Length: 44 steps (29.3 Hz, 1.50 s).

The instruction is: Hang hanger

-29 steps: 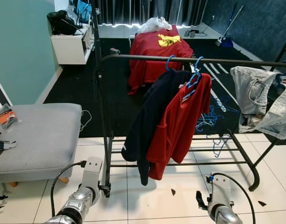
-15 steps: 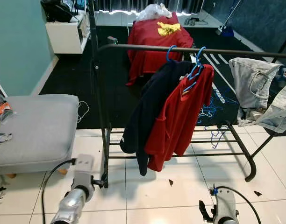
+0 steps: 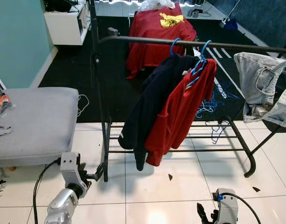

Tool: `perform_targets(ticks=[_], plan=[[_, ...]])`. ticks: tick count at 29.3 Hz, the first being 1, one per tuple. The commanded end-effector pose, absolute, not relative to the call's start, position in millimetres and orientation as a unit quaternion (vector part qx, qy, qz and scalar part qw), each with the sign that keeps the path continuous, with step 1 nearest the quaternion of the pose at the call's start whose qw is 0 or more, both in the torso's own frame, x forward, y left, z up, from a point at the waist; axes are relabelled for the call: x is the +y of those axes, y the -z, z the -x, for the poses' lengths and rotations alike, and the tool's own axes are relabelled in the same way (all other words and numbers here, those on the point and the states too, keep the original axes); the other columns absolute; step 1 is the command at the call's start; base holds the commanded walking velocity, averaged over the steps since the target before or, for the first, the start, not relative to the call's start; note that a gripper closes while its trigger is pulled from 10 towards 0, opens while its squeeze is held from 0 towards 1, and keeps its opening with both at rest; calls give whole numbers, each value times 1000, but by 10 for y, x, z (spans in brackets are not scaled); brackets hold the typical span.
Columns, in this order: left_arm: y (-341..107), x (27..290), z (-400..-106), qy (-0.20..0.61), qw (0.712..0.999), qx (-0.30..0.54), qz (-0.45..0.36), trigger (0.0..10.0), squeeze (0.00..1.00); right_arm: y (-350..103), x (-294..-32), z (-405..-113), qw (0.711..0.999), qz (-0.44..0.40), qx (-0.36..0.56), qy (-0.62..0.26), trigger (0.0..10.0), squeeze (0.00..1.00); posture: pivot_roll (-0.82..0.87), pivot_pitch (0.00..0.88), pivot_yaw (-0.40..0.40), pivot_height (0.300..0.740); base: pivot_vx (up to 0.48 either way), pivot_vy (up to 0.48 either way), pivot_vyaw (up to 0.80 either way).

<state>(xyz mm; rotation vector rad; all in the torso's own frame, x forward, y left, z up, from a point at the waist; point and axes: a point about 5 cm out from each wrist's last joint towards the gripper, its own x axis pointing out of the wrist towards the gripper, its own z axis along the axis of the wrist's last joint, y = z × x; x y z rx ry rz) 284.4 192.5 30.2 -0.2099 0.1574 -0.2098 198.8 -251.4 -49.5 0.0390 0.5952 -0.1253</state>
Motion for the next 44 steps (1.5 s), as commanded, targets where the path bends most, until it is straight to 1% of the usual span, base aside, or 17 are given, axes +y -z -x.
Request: perform_targets(ticks=[1, 4, 5, 8, 12, 15, 16, 17, 20, 22, 24, 27, 36, 38, 39, 42, 44], plan=[[-303, 1835, -2849, 126, 983, 82, 110, 10000, 0, 542, -2527, -1926, 947, -15, 314, 64, 10000, 0, 26, 171, -52, 740, 0, 0, 0], [-353, 1813, -2895, 144, 982, 77, 100, 10000, 0, 556, -2493, -1935, 945, -35, 320, 57, 10000, 0, 34, 169, -46, 740, 0, 0, 0], [-352, 1819, -2904, 141, 982, 77, 98, 10000, 0, 561, -2474, -1942, 944, -57, 319, 58, 10000, 0, 39, 167, -44, 740, 0, 0, -531], [-311, 1853, -2888, 118, 987, 83, 76, 10000, 0, 568, -2463, -1945, 942, -80, 317, 70, 10000, 0, 53, 168, -39, 740, 0, 0, -710], [-271, 1867, -2865, 100, 988, 93, 71, 10000, 0, 577, -2463, -1937, 941, -85, 320, 73, 10000, 0, 60, 164, -44, 740, 0, 0, -800], [-283, 1808, -2861, 122, 984, 100, 78, 10000, 0, 577, -2469, -1934, 940, -84, 322, 72, 10000, 0, 60, 164, -44, 740, 0, 0, -800], [-327, 1762, -2866, 140, 983, 94, 73, 10000, 0, 506, -2615, -1977, 942, -90, 312, 79, 10000, 0, 67, 159, -45, 740, 0, 0, -800], [-353, 1733, -2874, 152, 982, 91, 70, 10000, 0, 469, -2684, -1997, 944, -90, 308, 81, 10000, 0, 66, 158, -47, 740, 0, 0, -800], [-413, 1667, -2898, 175, 980, 79, 57, 10000, 0, 436, -2746, -2015, 944, -89, 305, 83, 10000, 0, 61, 154, -53, 740, 0, 0, -800], [-495, 1591, -2929, 201, 977, 60, 40, 10000, 0, 426, -2767, -2018, 944, -88, 306, 82, 10000, 0, 52, 152, -64, 740, 0, 0, -800], [-538, 1561, -2953, 205, 977, 50, 25, 10000, 0, 422, -2777, -2020, 944, -89, 306, 82, 10000, 0, 51, 151, -66, 740, 0, 0, -800], [-758, 1461, -3052, 199, 980, 6, 10, 10000, 0, 391, -2814, -2037, 947, -76, 299, 84, 10000, 0, 35, 150, -68, 740, 109, 0, -163], [-1117, 1363, -3151, 182, 982, -54, 14, 10000, 0, 334, -2875, -2068, 952, -71, 286, 79, 10000, 0, 21, 156, -59, 740, 480, 0, 0], [-1342, 1348, -3194, 172, 981, -93, 19, 10000, 0, 312, -2854, -2094, 957, -73, 272, 72, 10000, 0, 18, 158, -60, 740, 480, 0, 0], [-1342, 1348, -3194, 172, 981, -93, 19, 10000, 0, 312, -2854, -2094, 957, -73, 272, 72, 10000, 0, 18, 158, -60, 740, 480, 0, 0], [-1535, 1340, -3216, 165, 978, -126, 15, 10000, 0, 299, -2826, -2115, 960, -76, 261, 65, 10000, 0, 18, 158, -60, 740, 480, 0, 0], [-1772, 1345, -3245, 155, 974, -164, 4, 10000, 0, 269, -2768, -2157, 966, -78, 242, 51, 10000, 0, 23, 161, -62, 740, 480, 0, 0]])
